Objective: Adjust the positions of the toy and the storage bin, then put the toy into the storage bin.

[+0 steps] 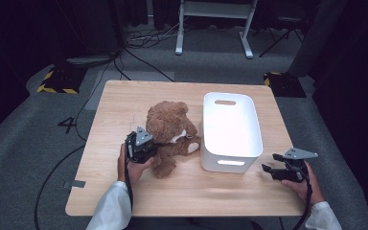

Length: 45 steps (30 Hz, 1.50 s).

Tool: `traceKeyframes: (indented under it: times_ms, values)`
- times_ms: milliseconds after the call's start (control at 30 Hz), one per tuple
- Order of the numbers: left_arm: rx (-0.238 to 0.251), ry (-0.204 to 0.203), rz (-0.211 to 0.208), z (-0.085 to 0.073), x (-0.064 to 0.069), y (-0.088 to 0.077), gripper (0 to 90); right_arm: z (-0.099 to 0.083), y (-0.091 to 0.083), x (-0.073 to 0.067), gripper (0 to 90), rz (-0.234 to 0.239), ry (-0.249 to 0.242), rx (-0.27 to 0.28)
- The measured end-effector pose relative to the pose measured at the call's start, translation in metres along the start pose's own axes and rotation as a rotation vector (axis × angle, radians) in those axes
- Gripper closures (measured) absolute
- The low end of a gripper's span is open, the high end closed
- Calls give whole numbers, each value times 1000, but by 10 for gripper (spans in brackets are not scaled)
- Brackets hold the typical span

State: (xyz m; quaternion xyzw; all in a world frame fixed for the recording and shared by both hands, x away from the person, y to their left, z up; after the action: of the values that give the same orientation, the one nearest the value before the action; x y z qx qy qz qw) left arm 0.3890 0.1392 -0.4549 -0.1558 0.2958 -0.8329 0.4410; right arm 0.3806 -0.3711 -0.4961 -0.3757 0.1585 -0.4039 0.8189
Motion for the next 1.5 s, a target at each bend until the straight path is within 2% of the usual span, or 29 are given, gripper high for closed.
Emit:
traceKeyframes:
  times_ms: [67, 267, 533, 700, 900, 1067, 1200, 1500]
  values:
    - [13, -15, 6, 0, 3, 0, 711, 1, 0, 1, 301, -1, 5, 5]
    - [32, -26, 0, -2, 2, -1, 716, 4, 3, 4, 305, -4, 13, 19]
    - [46, -54, -5, -4, 6, -1, 717, 4, 7, 9, 296, 4, 32, 13]
    - [50, -55, 11, -2, 11, 0, 717, 2, 9, 11, 290, 13, 57, -5]
    - [61, -57, 11, -1, 9, 0, 721, 0, 10, 14, 288, 21, 85, -8]
    - [75, -61, 2, -1, 8, -1, 726, -3, 13, 12, 288, 11, 72, -20]
    - [101, -83, -4, -1, 5, -3, 731, -3, 16, 8, 287, -1, 44, -29]
    - [168, -51, -6, 5, 7, -13, 747, -4, 15, 8, 287, 3, 48, -23]
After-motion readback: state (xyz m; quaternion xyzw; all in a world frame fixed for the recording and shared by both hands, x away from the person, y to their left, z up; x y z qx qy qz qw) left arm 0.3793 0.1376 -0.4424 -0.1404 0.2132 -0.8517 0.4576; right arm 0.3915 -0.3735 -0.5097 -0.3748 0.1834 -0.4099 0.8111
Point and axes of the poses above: each handheld gripper's, and its own axes: y roughly forward along the jaws, z roughly out of its top, x roughly to its right, the point moved 1 cm from there along y, roughly forward along the jaws, and after that the axes turned 7 degrees about -x, right-handed, at the moved point
